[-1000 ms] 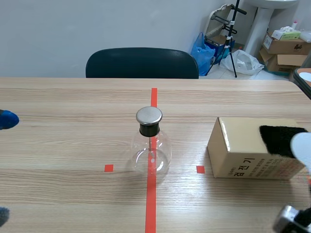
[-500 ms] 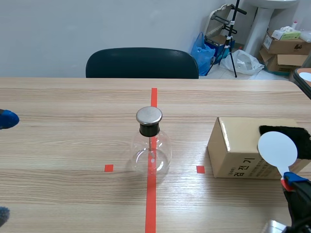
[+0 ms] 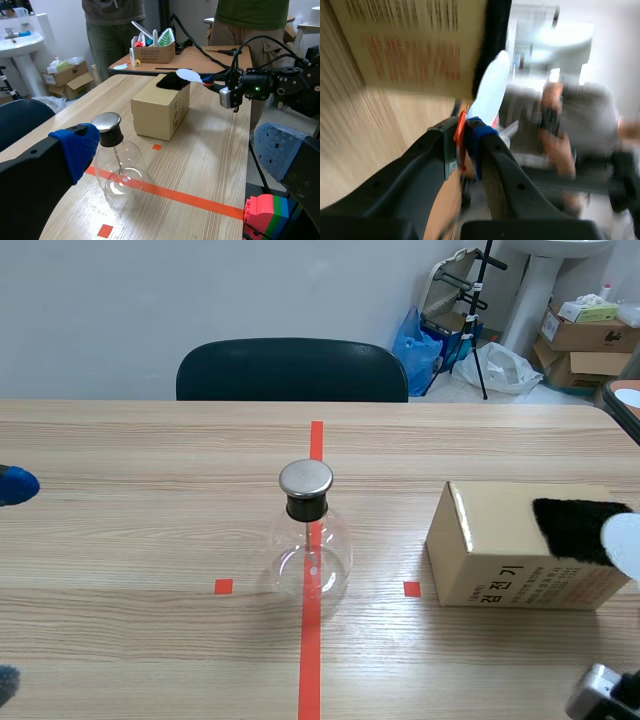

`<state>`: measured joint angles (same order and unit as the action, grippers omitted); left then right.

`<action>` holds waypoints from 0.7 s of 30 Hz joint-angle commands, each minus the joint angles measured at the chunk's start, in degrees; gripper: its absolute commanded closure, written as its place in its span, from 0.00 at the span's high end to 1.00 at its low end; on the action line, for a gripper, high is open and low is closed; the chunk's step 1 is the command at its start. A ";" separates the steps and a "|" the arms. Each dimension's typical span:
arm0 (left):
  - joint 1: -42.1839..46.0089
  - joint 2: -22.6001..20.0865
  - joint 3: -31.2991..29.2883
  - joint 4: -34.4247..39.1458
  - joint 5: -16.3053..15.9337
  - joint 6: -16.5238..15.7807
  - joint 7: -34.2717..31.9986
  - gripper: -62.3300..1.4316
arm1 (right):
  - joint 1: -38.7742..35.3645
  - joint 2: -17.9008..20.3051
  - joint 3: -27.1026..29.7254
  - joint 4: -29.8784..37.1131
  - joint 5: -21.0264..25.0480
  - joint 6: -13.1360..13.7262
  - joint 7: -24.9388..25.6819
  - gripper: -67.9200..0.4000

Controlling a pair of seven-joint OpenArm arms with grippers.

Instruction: Do the electroscope experiment

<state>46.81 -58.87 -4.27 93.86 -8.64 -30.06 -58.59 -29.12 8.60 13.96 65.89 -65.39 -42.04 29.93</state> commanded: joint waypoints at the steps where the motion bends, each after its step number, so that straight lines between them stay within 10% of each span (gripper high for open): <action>1: -0.15 0.59 -0.04 0.39 -0.72 -0.11 -0.76 1.00 | 0.72 0.31 -0.42 0.55 -0.63 -2.82 5.25 0.03; 6: -0.15 0.59 -0.04 0.39 -0.72 -0.11 -0.76 1.00 | 0.35 0.28 -0.42 0.55 -0.04 -2.82 -4.55 0.03; 10: -0.15 0.59 -0.04 0.39 -0.72 -0.11 -0.76 1.00 | 0.72 0.33 -0.42 0.55 -0.63 -2.82 1.79 0.03; 21: -0.15 0.59 -0.04 0.39 -0.72 -0.11 -0.76 1.00 | 0.59 0.28 -0.42 0.55 -2.36 -2.82 0.17 0.03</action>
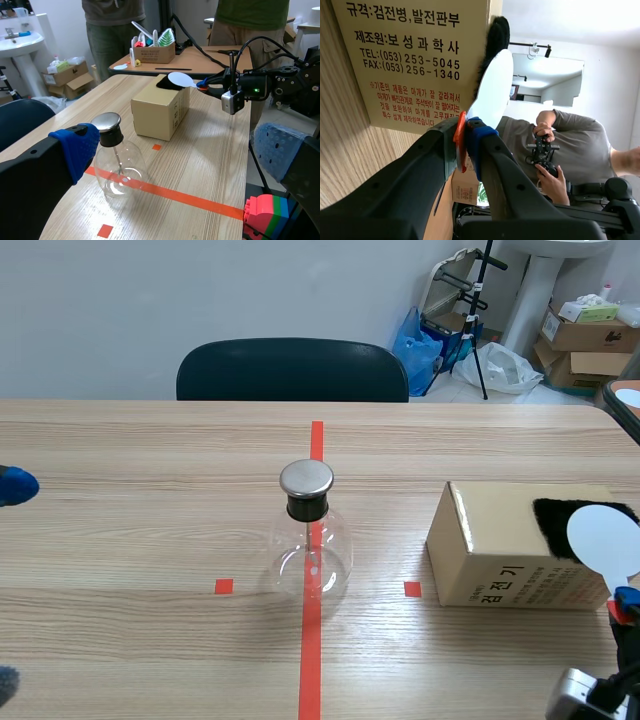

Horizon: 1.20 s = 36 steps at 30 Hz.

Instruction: Do the electroscope experiment

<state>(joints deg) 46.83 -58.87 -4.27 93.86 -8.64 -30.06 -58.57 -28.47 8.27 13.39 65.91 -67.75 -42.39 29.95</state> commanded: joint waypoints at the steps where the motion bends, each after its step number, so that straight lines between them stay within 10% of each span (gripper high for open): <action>1: -0.17 0.59 -0.04 0.39 -0.72 -0.11 -0.79 1.00 | -0.07 0.61 0.15 0.52 0.00 -2.47 0.15 0.03; 21: -0.17 0.59 -0.04 0.39 -0.72 -0.11 -0.76 1.00 | -1.38 0.63 -0.76 9.20 -2.78 -2.47 -4.11 0.03; 36: -0.17 0.59 -0.04 0.39 -0.70 -0.11 -0.76 1.00 | -3.45 3.21 -13.77 25.79 -8.00 3.21 -22.51 0.03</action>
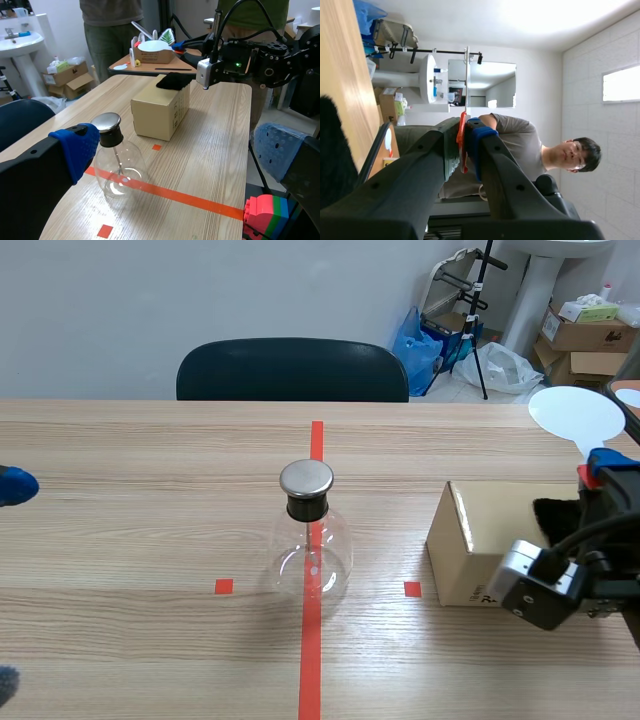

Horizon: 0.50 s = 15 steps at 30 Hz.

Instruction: Do the electroscope experiment

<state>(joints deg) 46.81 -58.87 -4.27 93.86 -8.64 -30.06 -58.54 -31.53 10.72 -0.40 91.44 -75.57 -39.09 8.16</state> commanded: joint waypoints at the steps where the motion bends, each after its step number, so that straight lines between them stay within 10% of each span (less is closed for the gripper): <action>1: -0.15 0.59 -0.04 0.39 -0.70 -0.11 -0.76 1.00 | -0.39 1.07 -0.96 0.63 -0.59 0.13 -1.92 0.03; 15: -0.37 0.59 0.35 0.39 -0.55 -0.15 1.64 0.98 | 3.63 4.22 -14.93 0.94 -4.22 0.13 -16.68 0.03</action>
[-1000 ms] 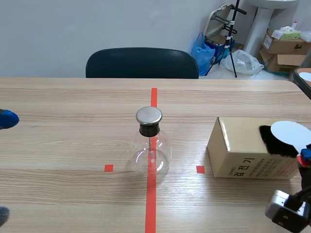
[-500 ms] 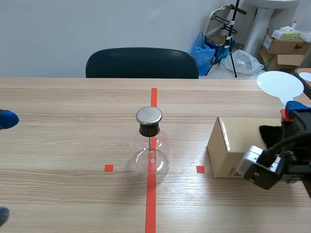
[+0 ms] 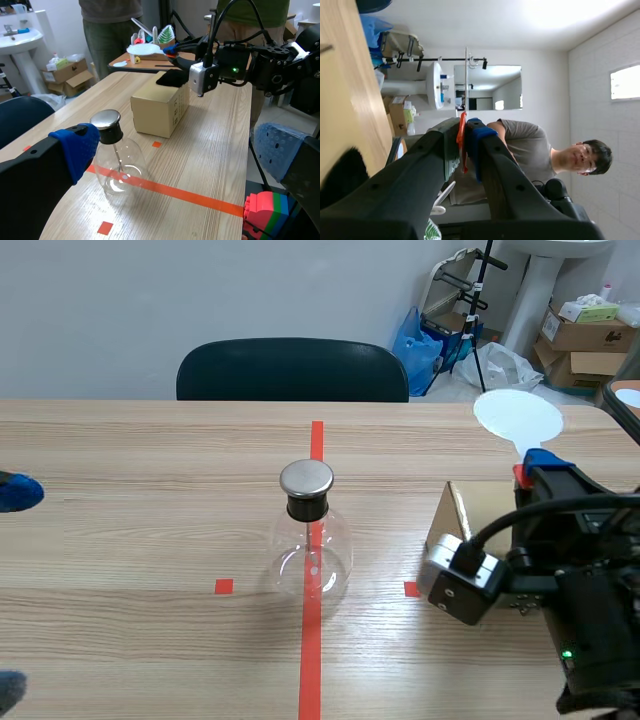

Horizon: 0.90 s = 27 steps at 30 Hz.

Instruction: Do the electroscope experiment

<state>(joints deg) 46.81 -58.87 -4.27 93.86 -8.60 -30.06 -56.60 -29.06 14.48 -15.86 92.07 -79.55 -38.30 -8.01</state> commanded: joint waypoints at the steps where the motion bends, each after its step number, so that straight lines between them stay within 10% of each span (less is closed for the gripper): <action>1: -0.90 0.59 0.79 0.39 -0.55 -0.48 1.09 0.82 | 1.51 0.46 -0.15 0.31 -0.74 -0.66 -1.38 0.03; 4: -4.57 0.79 3.63 0.28 -0.57 -1.68 9.20 0.23 | 2.93 0.48 -2.29 0.31 -1.31 -0.50 -3.45 0.03; 6: -8.79 1.29 7.06 0.00 -0.57 -2.60 14.43 0.04 | 3.91 0.81 -3.91 0.31 -1.95 1.33 -5.44 0.03; 17: -38.99 13.99 32.13 -19.04 0.74 -2.67 20.52 0.05 | 7.19 2.25 -12.20 0.13 -2.78 4.57 -11.21 0.03; 27: -55.69 27.98 39.87 -43.17 2.43 -1.29 20.06 0.07 | 7.32 2.21 -16.39 -1.51 -3.69 6.86 -11.61 0.03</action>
<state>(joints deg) -9.04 -30.63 36.12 48.34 -5.54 -31.48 -35.40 -22.41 16.05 -32.45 90.83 -83.07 -30.81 -19.42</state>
